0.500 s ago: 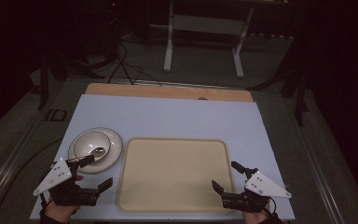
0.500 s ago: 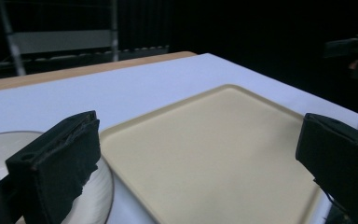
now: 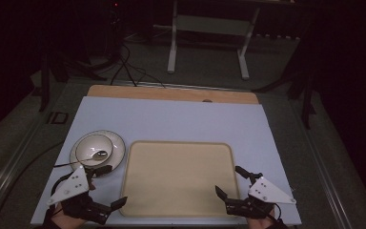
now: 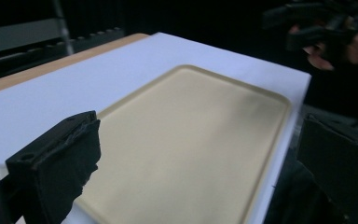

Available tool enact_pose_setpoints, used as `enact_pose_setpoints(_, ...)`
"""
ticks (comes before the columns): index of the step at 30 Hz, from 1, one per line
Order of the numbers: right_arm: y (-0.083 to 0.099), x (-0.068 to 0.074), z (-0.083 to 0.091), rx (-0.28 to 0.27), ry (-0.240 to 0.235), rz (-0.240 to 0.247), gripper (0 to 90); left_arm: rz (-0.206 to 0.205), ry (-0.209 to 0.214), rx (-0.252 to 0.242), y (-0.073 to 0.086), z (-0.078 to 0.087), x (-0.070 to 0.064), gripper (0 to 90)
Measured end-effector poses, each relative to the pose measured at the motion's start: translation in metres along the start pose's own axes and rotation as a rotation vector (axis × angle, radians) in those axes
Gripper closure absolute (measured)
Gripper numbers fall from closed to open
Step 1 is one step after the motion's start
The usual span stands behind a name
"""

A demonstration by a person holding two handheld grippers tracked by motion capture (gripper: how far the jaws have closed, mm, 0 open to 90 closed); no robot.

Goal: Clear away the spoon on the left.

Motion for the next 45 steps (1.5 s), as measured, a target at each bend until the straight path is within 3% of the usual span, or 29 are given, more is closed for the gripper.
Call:
enact_pose_setpoints(5,-0.001,0.001,0.001,-0.007,0.001,0.002,12.7,-0.028,0.044,0.016,-0.016,-0.006,-0.006,1.4)
enact_pose_setpoints(8,-0.001,0.002,0.001,-0.008,-0.003,0.01,12.7,-0.041,0.044,0.024,-0.023,-0.007,-0.005,1.6)
enact_pose_setpoints(13,-0.002,0.004,0.001,-0.008,-0.009,0.016,12.7,-0.038,0.022,0.01,-0.033,-0.001,0.002,4.5)
enact_pose_setpoints(16,-0.001,0.004,0.0,-0.004,-0.01,0.013,12.7,-0.027,-0.019,-0.004,-0.038,0.006,0.009,5.8)
enact_pose_setpoints(21,-0.001,0.005,0.0,-0.002,-0.013,0.017,12.7,0.024,-0.105,-0.035,-0.041,0.023,0.028,10.3)
enact_pose_setpoints(29,-0.001,0.007,-0.002,0.005,-0.016,0.024,12.7,0.145,-0.325,-0.052,-0.031,0.062,0.068,16.8)
enact_pose_setpoints(30,-0.001,0.007,-0.002,0.005,-0.017,0.024,12.7,0.158,-0.337,-0.055,-0.028,0.067,0.072,17.1)
enact_pose_setpoints(32,0.0,0.007,-0.002,0.006,-0.019,0.022,12.7,0.184,-0.406,-0.049,-0.022,0.076,0.081,17.5)
enact_pose_setpoints(37,0.0,0.007,-0.003,0.011,-0.022,0.025,12.8,0.274,-0.489,-0.041,-0.004,0.094,0.096,22.6)
enact_pose_setpoints(38,0.0,0.007,-0.003,0.011,-0.022,0.026,12.8,0.288,-0.516,-0.03,0.001,0.097,0.099,24.0)
enact_pose_setpoints(39,0.0,0.007,-0.003,0.011,-0.022,0.026,12.8,0.288,-0.516,-0.03,0.001,0.097,0.099,24.5)
enact_pose_setpoints(40,0.001,0.008,-0.003,0.016,-0.023,0.024,12.8,0.338,-0.565,-0.014,0.013,0.102,0.105,27.1)
enact_pose_setpoints(41,0.001,0.008,-0.003,0.018,-0.024,0.023,12.8,0.356,-0.591,-0.012,0.018,0.103,0.108,27.9)
enact_pose_setpoints(42,0.001,0.008,-0.004,0.019,-0.024,0.024,12.8,0.356,-0.591,-0.012,0.018,0.103,0.108,28.8)
enact_pose_setpoints(44,0.001,0.008,-0.004,0.019,-0.026,0.026,12.8,0.41,-0.65,0.006,0.032,0.107,0.116,30.5)
enact_pose_setpoints(45,0.001,0.009,-0.005,0.019,-0.026,0.027,12.8,0.433,-0.659,0.003,0.035,0.108,0.118,31.0)
Point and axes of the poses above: each handheld gripper's, and its own axes: z roughly backward along the jaws, y roughly out of its underside, x roughly to its left, the point moved 8 cm from there along -z, roughly forward along the jaws, and after that the axes turned 3 degrees about -x, right-handed, at the moved point
